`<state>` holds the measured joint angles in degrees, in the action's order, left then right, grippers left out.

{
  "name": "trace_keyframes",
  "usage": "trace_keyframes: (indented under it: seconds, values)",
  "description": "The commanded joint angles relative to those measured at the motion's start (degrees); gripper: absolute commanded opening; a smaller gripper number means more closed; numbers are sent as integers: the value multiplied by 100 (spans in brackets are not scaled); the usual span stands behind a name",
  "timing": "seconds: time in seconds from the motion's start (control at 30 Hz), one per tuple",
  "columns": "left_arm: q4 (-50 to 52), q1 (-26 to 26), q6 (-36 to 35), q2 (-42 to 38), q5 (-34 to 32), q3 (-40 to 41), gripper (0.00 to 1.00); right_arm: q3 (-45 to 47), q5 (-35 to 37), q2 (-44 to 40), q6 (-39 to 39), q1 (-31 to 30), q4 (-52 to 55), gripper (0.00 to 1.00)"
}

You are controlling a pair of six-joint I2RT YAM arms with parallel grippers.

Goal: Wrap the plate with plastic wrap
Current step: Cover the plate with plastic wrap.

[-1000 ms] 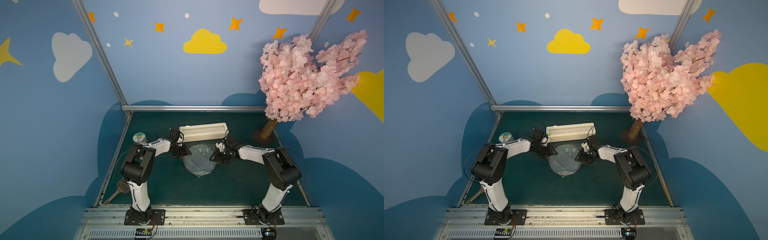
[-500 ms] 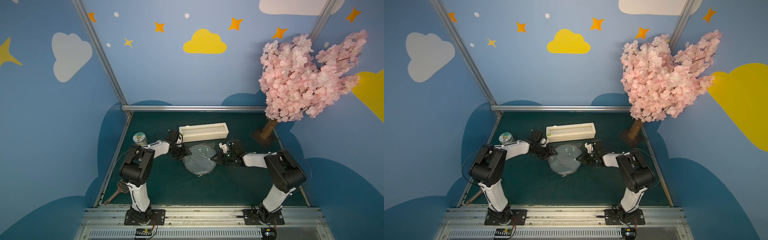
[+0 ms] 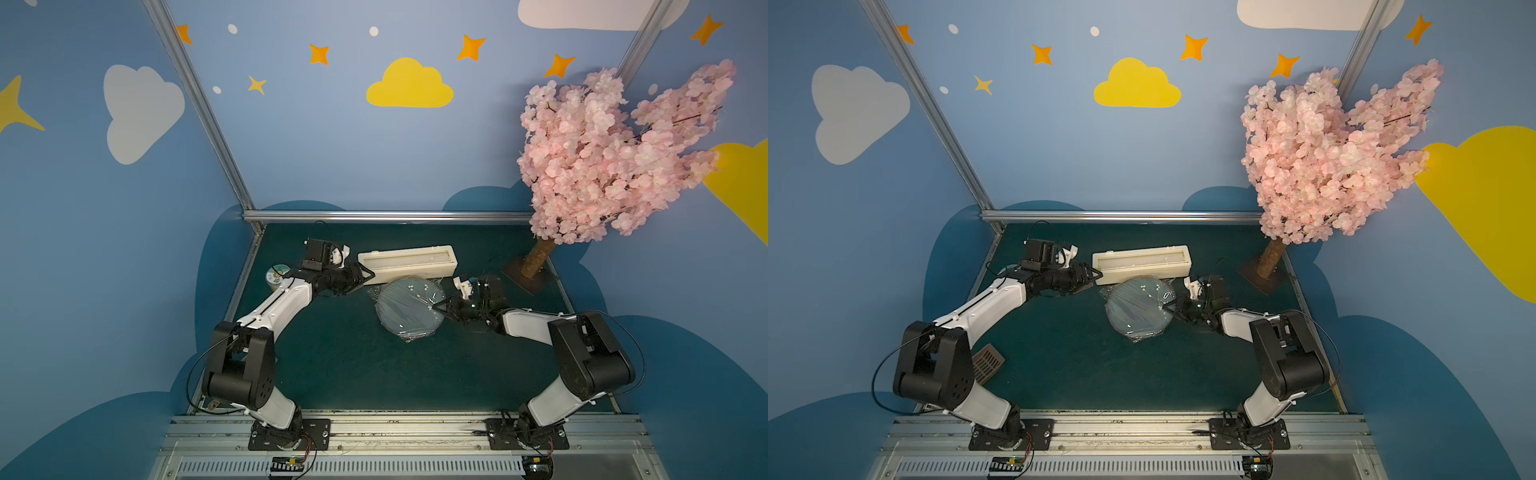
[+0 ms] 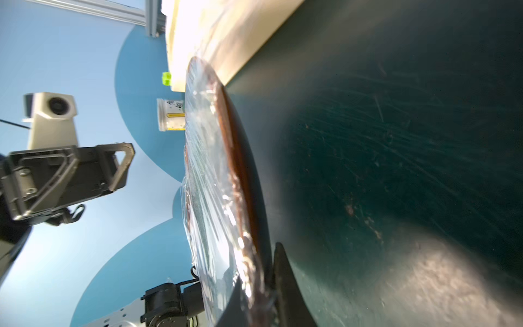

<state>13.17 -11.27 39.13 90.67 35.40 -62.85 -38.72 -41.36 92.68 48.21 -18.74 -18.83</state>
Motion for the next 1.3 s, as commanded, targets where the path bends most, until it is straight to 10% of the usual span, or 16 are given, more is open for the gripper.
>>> trace_keyframes:
  seconds: [0.0,0.57,1.03,1.27]
  values:
    - [-273,-17,129,220,478,-33,59,-74,-765,-439,269,-9,-998,0]
    - [-1882,-629,1154,1073,1039,151,52,-170,-804,-516,479,-51,-1193,0]
    - [-2685,-759,1647,1042,987,555,23,-266,-638,-440,327,-74,-853,0]
    - [-2412,-679,1357,1012,1043,502,13,-283,-464,-503,-295,-8,104,25]
